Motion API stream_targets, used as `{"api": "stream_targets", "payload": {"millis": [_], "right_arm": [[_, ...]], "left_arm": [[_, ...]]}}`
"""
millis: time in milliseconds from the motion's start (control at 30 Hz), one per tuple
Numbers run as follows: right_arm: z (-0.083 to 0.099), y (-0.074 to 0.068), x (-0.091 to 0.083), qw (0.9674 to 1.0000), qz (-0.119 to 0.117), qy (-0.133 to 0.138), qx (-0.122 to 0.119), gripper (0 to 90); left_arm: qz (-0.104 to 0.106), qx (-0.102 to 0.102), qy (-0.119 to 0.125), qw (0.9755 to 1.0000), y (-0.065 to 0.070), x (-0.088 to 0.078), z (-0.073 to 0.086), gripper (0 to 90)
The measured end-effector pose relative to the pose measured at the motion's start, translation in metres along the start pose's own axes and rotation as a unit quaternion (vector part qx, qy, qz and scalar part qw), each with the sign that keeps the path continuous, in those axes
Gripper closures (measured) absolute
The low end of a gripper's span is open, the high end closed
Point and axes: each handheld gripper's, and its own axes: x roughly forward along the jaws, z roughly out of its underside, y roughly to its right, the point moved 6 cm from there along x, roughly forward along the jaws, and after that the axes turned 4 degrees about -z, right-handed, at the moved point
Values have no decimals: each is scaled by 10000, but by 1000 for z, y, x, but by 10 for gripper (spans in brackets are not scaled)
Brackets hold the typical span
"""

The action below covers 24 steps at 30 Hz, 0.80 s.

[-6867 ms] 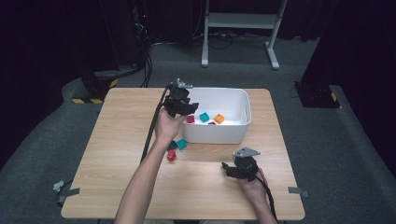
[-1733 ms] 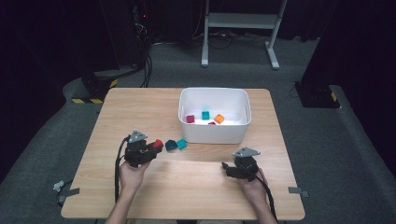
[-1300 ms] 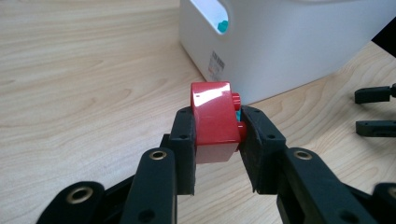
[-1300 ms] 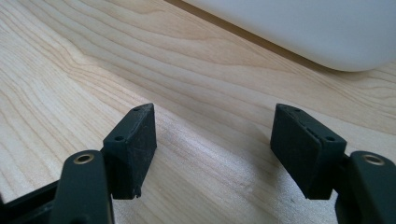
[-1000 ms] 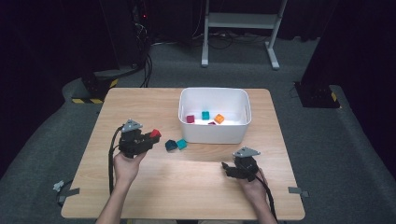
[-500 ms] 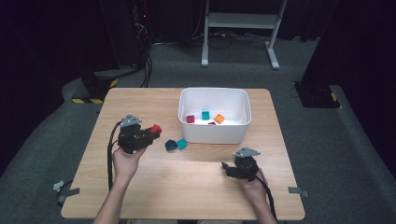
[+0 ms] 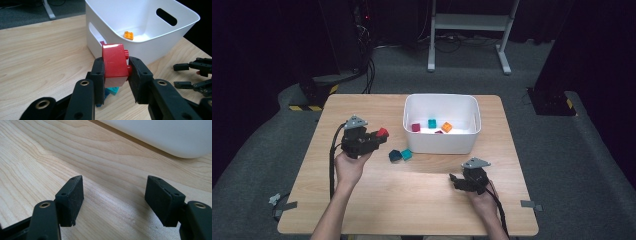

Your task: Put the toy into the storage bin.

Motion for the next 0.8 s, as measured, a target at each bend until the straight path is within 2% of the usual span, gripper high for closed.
{"api": "stream_targets", "payload": {"millis": [267,800], "right_arm": [[0,0,0,10000,-2,0,0,314],[0,0,0,10000,-3,-3,0,314]], "left_arm": [[114,14,41,9999,2,-1,-13,673],[106,158,-24,9998,7,6,-38,672]]}}
